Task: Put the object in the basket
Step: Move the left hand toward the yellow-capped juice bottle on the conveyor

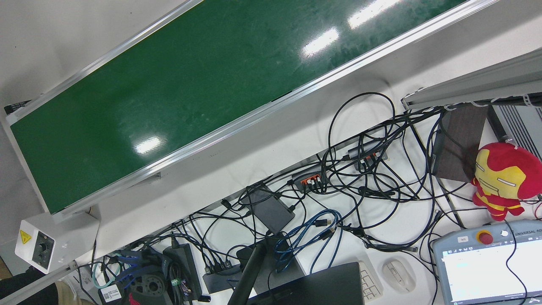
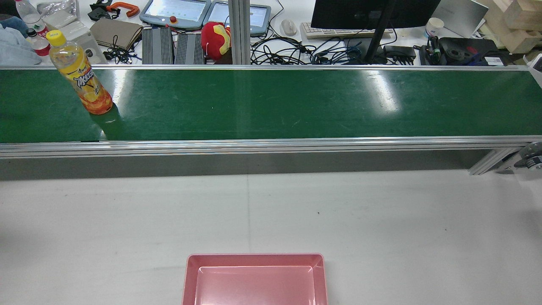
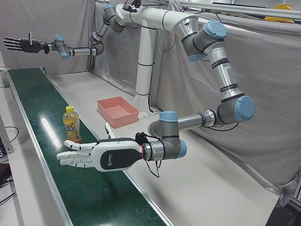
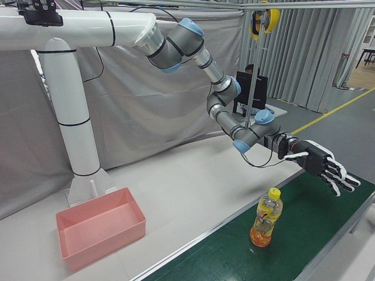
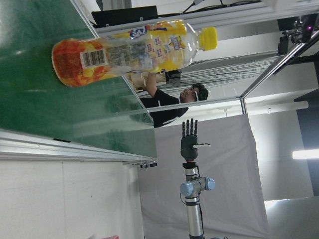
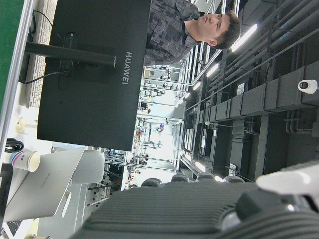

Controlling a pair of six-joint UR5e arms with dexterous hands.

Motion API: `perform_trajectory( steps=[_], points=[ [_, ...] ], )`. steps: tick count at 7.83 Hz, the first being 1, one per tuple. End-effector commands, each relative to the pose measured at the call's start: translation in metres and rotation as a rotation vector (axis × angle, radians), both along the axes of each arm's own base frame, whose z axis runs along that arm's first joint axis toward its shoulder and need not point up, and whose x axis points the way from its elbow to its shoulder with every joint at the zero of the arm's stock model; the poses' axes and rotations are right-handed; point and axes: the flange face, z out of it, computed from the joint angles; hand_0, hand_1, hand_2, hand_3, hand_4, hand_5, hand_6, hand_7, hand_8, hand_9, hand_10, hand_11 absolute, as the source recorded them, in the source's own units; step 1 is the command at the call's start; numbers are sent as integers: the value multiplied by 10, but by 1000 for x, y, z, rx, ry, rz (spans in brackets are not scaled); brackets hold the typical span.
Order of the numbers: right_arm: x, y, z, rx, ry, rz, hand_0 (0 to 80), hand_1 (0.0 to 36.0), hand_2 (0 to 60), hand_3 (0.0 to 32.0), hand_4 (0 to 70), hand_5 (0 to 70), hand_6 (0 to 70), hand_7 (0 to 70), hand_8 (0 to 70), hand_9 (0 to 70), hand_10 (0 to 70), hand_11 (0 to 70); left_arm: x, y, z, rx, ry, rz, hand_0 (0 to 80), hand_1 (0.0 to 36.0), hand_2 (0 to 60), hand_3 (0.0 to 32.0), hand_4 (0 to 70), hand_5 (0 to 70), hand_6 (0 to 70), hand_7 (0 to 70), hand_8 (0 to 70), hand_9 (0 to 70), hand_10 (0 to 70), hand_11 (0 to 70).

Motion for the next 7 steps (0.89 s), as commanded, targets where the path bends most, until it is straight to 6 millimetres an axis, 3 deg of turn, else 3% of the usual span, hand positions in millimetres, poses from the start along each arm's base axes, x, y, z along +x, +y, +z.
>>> perform_trajectory(
  steps=[1, 2, 4, 7],
  points=[
    [0, 0, -1, 2, 0, 0, 0, 0, 0, 0, 0, 0, 0, 0, 0, 0, 0, 0, 5, 6, 4, 32, -17, 3, 593, 181, 0, 0, 7, 222, 6, 0, 14, 11, 96, 165],
    [0, 0, 0, 0, 0, 0, 0, 0, 0, 0, 0, 0, 0, 0, 0, 0, 0, 0, 5, 5, 1, 41, -34, -3, 600, 185, 0, 0, 9, 216, 6, 0, 16, 15, 96, 165],
    [0, 0, 0, 0, 0, 0, 0, 0, 0, 0, 0, 0, 0, 0, 0, 0, 0, 0, 51, 4, -1, 40, -77, 61, 610, 190, 0, 0, 25, 236, 6, 0, 32, 38, 98, 168],
    [0, 0, 0, 0, 0, 0, 0, 0, 0, 0, 0, 0, 0, 0, 0, 0, 0, 0, 98, -15, -35, 67, -80, 117, 606, 192, 0, 0, 26, 253, 5, 0, 44, 56, 101, 172]
  ],
)
